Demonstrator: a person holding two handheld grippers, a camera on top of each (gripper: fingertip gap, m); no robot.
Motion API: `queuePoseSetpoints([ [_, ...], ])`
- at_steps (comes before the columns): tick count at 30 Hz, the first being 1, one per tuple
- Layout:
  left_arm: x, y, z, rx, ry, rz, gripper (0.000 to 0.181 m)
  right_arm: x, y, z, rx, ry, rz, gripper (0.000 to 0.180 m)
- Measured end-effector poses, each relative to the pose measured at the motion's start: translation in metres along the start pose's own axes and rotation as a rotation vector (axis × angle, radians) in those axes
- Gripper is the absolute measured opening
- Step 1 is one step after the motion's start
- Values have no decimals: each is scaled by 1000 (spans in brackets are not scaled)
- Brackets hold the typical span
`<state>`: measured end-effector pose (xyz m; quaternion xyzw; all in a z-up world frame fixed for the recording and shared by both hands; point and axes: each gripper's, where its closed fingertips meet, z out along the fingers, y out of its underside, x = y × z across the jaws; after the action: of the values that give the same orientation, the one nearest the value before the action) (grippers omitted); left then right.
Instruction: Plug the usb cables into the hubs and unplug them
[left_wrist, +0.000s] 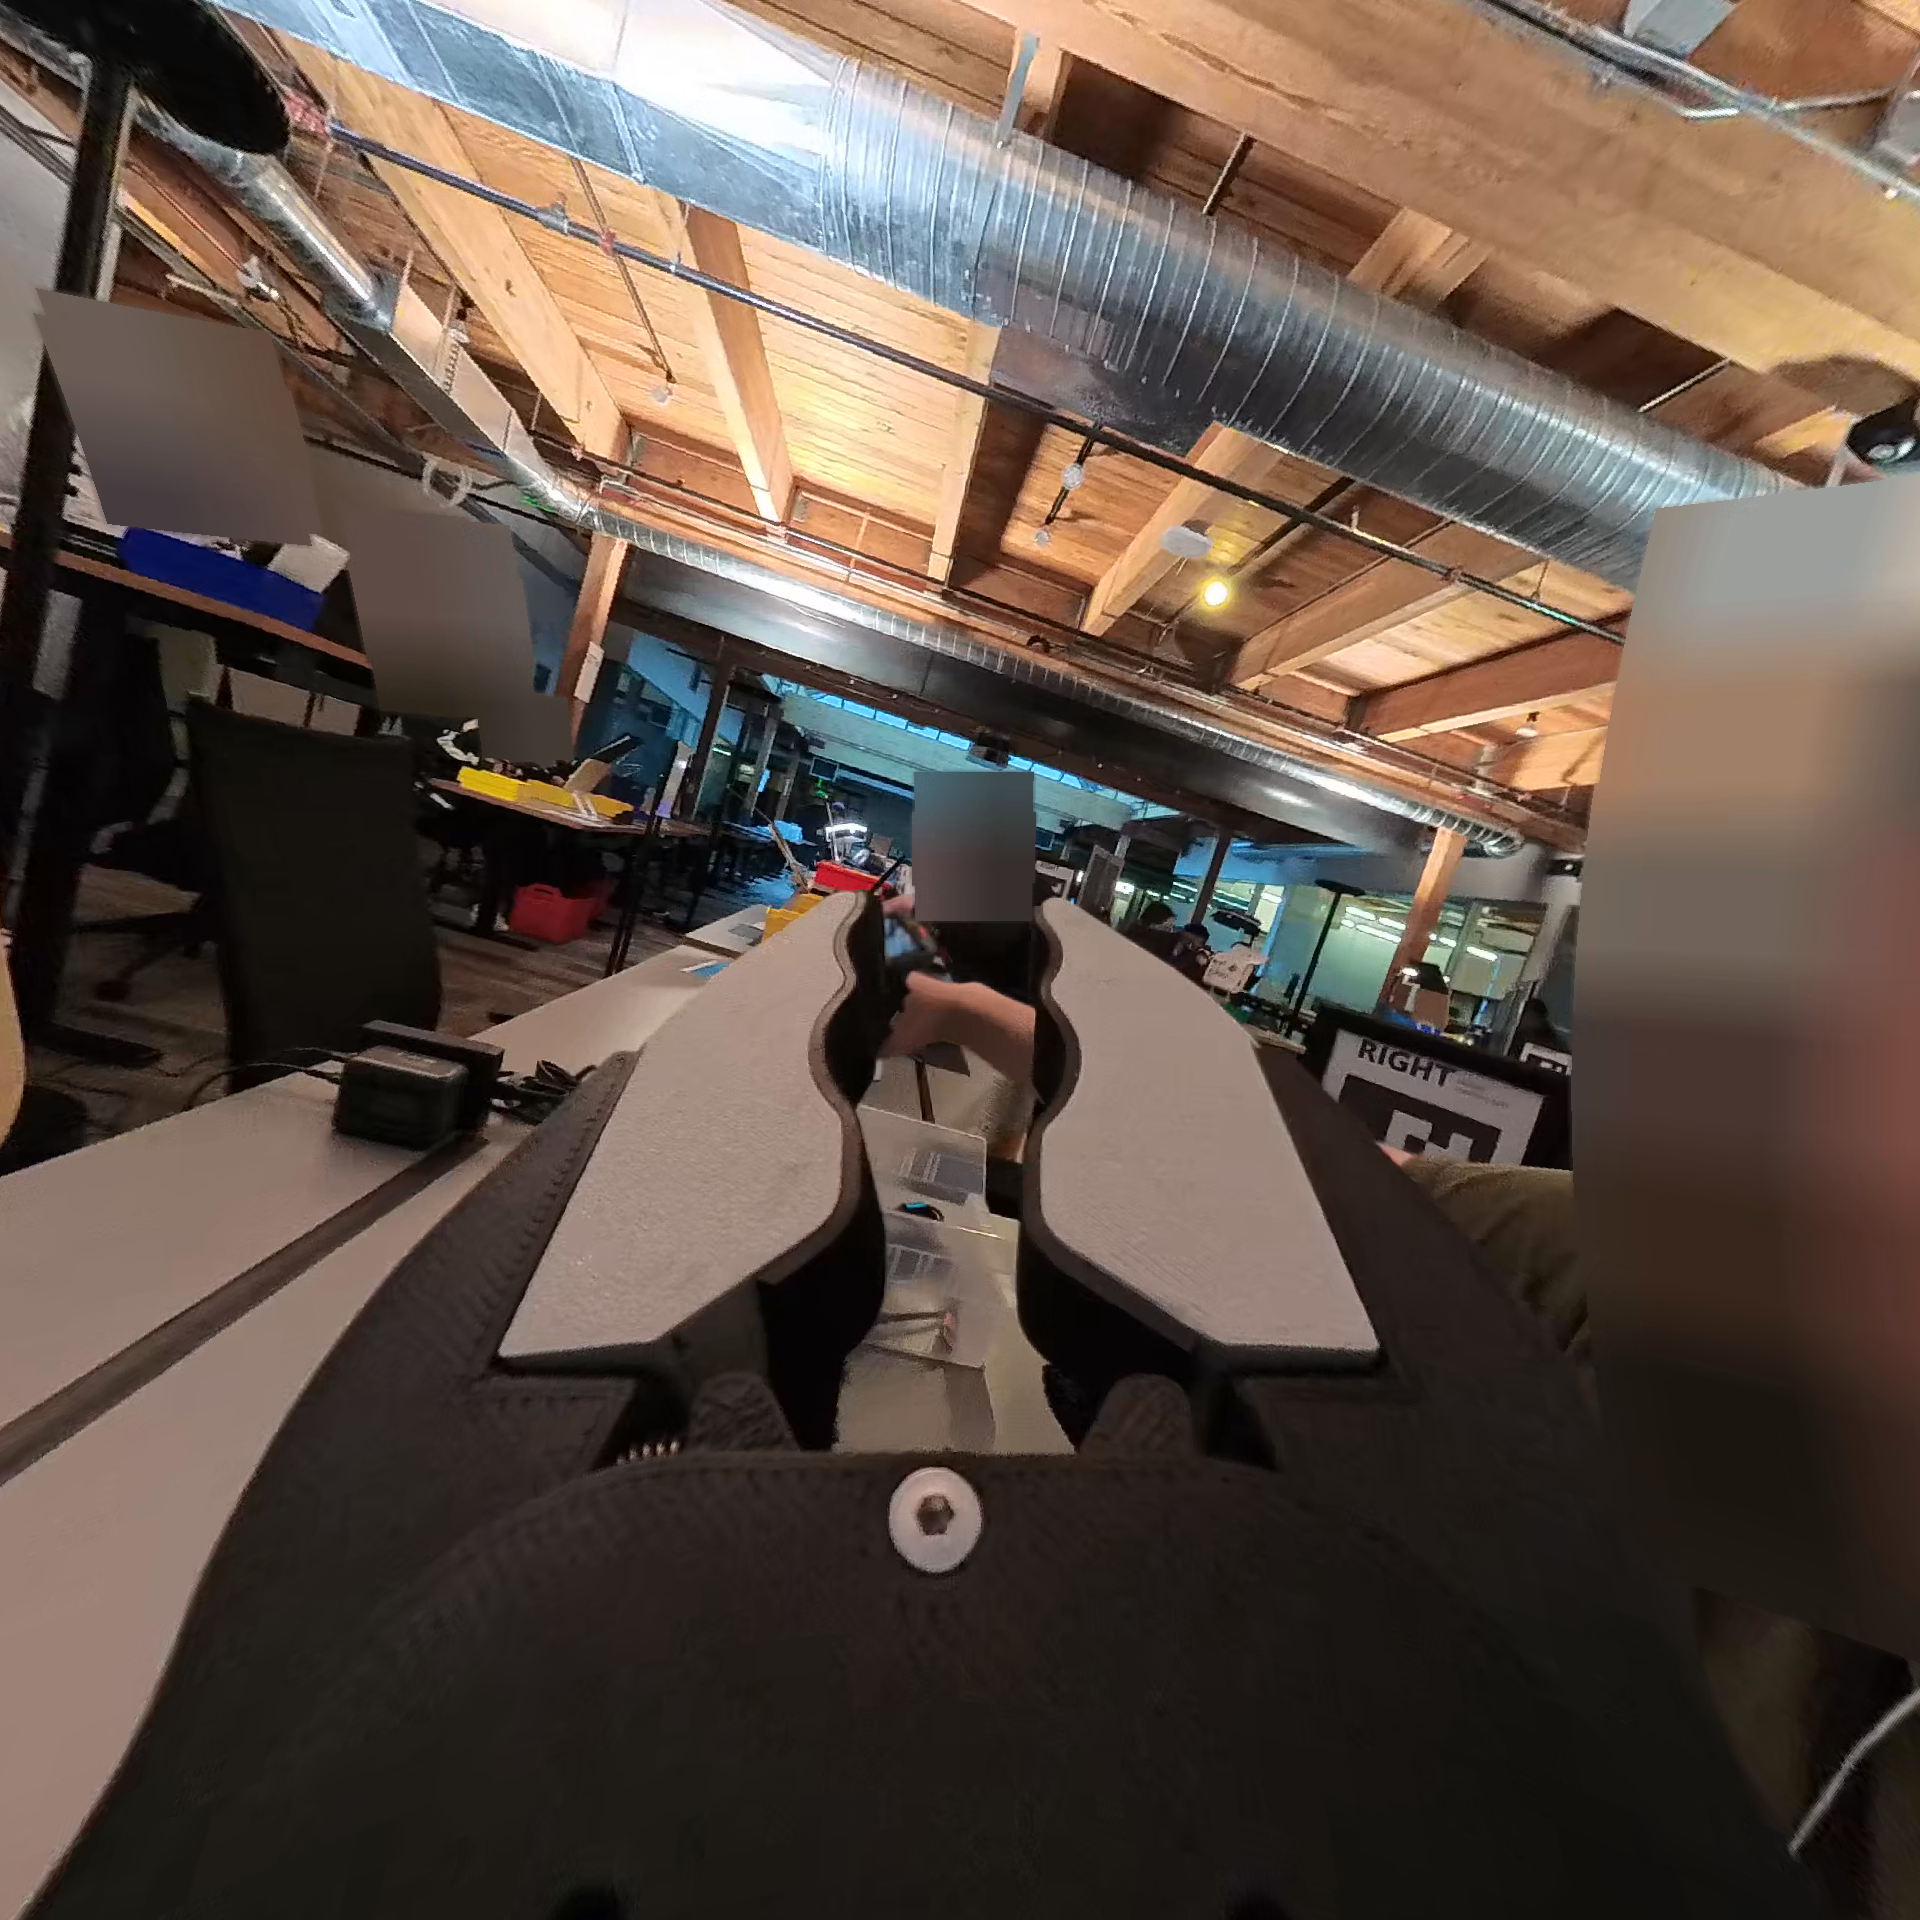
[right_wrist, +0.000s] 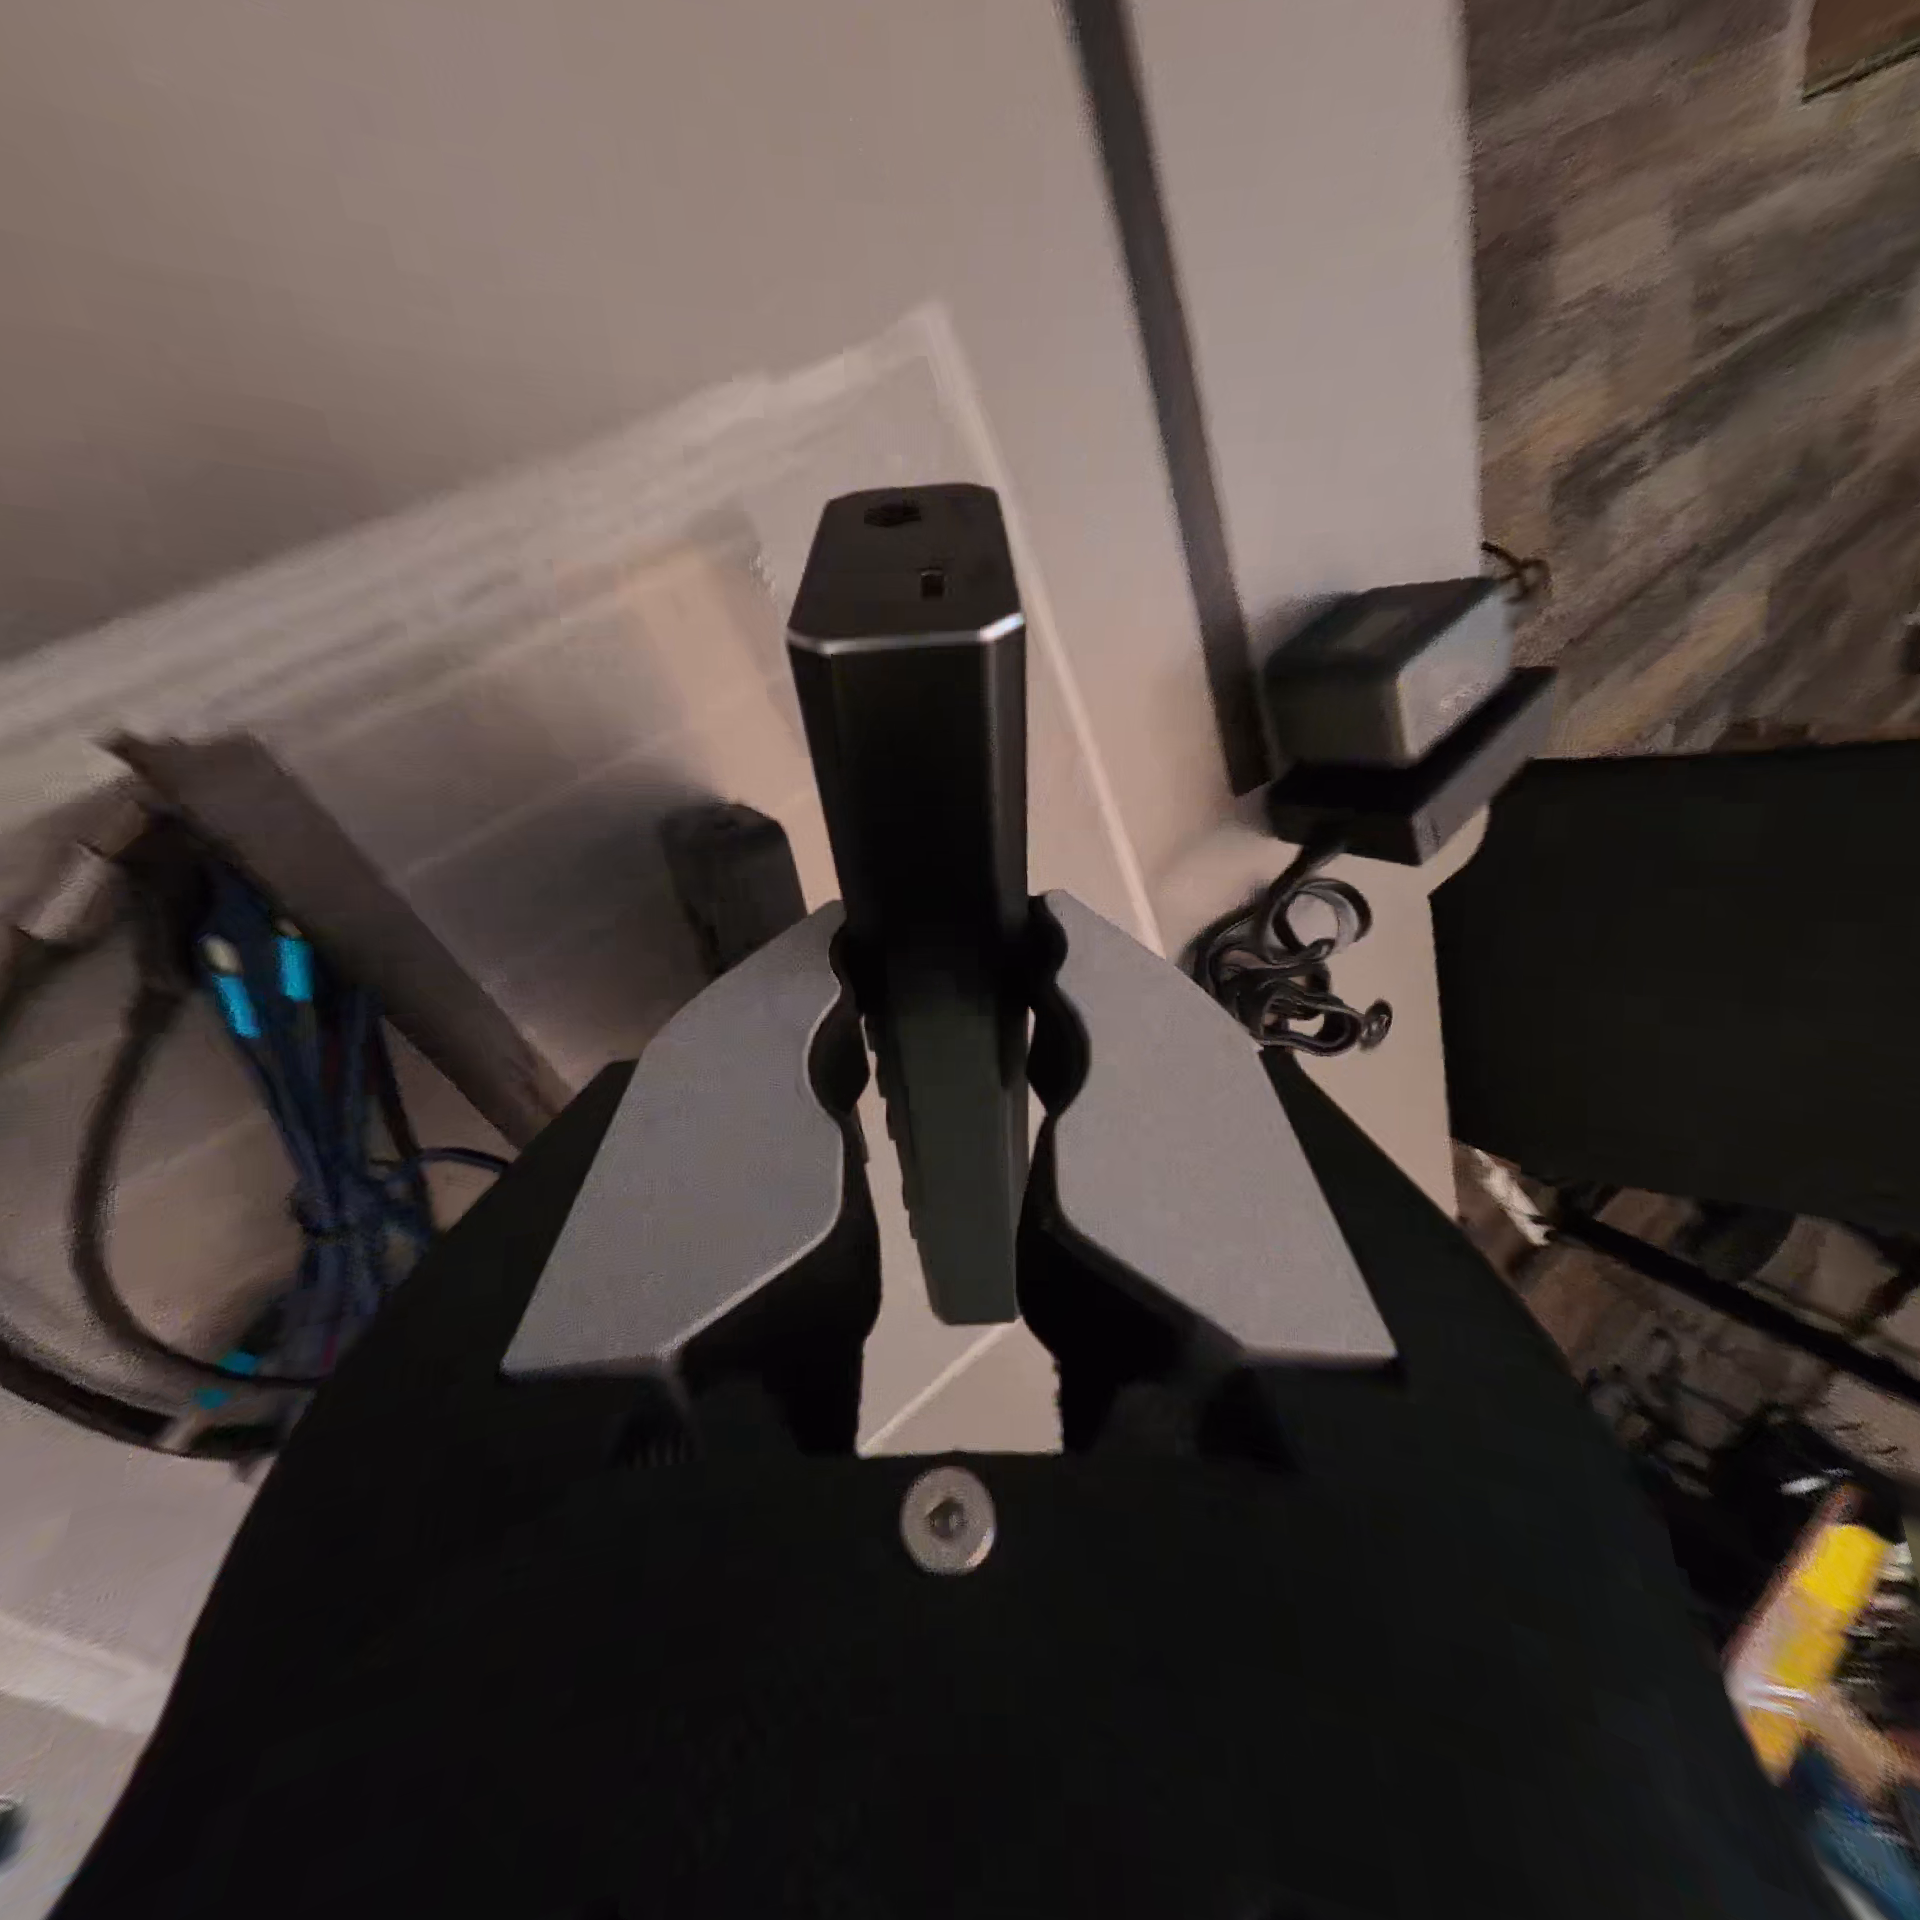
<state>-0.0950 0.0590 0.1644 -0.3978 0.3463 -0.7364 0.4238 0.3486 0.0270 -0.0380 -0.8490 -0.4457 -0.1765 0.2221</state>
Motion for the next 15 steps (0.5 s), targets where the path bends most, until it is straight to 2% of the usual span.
queuePoseSetpoints([
  [5, 5, -1, 3, 19, 22, -8, 22, -8, 21, 45, -185, -56, -234, 29],
  [8, 8, 12, 13, -28, 35, -4, 22, -21, 21, 62, -213, -202, -240, 29],
  [12, 16, 23, 23, -63, 80, -19, 22, -26, 22, 74, -238, -278, -283, 29],
  [15, 14, 29, 25, -101, 52, 15, 22, -29, 28, 81, -260, -298, -337, 29],
])
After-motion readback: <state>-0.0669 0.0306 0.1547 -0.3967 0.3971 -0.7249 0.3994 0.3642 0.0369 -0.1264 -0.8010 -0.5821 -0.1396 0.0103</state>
